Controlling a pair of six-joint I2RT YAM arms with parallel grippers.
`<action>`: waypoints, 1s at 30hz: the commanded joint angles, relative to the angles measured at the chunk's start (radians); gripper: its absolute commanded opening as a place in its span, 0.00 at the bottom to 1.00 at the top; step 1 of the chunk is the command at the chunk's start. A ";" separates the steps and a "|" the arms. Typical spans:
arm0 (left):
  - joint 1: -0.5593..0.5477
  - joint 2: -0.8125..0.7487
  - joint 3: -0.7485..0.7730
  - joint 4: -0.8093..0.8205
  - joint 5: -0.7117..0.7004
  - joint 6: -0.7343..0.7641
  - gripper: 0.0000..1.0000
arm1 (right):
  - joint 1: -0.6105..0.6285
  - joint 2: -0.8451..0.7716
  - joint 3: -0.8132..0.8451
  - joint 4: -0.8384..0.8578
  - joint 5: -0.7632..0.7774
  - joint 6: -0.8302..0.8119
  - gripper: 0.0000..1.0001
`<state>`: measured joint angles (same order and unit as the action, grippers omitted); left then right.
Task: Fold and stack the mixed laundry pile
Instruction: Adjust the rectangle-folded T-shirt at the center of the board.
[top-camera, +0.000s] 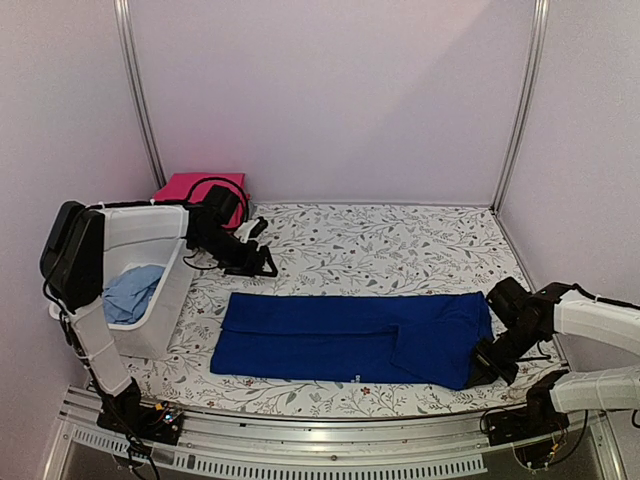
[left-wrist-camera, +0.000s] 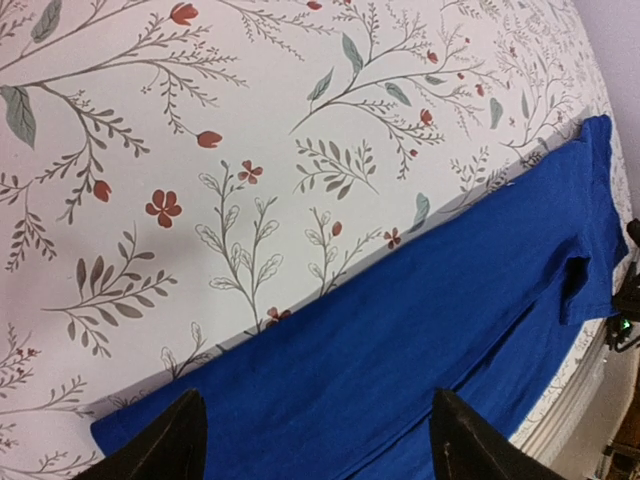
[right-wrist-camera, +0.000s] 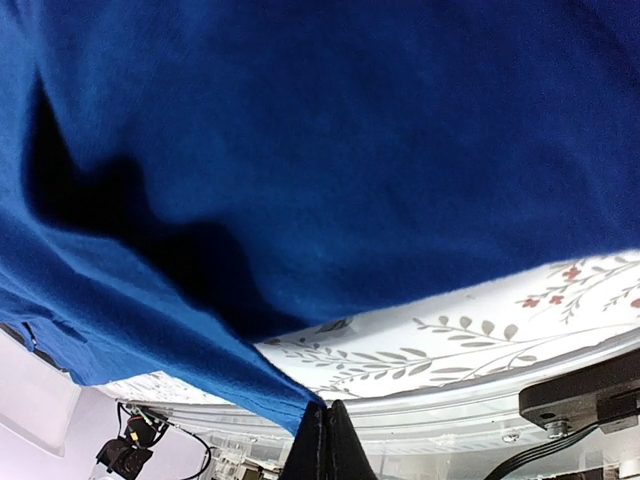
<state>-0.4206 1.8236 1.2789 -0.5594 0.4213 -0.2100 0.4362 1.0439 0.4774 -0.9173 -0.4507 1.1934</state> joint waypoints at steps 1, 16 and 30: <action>0.008 0.017 0.034 -0.002 0.011 0.006 0.76 | -0.019 0.069 0.064 -0.023 0.046 -0.036 0.00; 0.011 0.019 0.032 0.006 -0.008 -0.008 0.76 | -0.035 0.475 0.455 0.041 0.136 -0.328 0.00; 0.019 -0.010 -0.010 0.022 -0.020 -0.016 0.77 | -0.060 0.691 0.606 0.099 0.116 -0.411 0.20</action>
<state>-0.4122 1.8355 1.2839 -0.5571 0.4065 -0.2295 0.3855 1.7302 1.0626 -0.8242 -0.3416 0.8139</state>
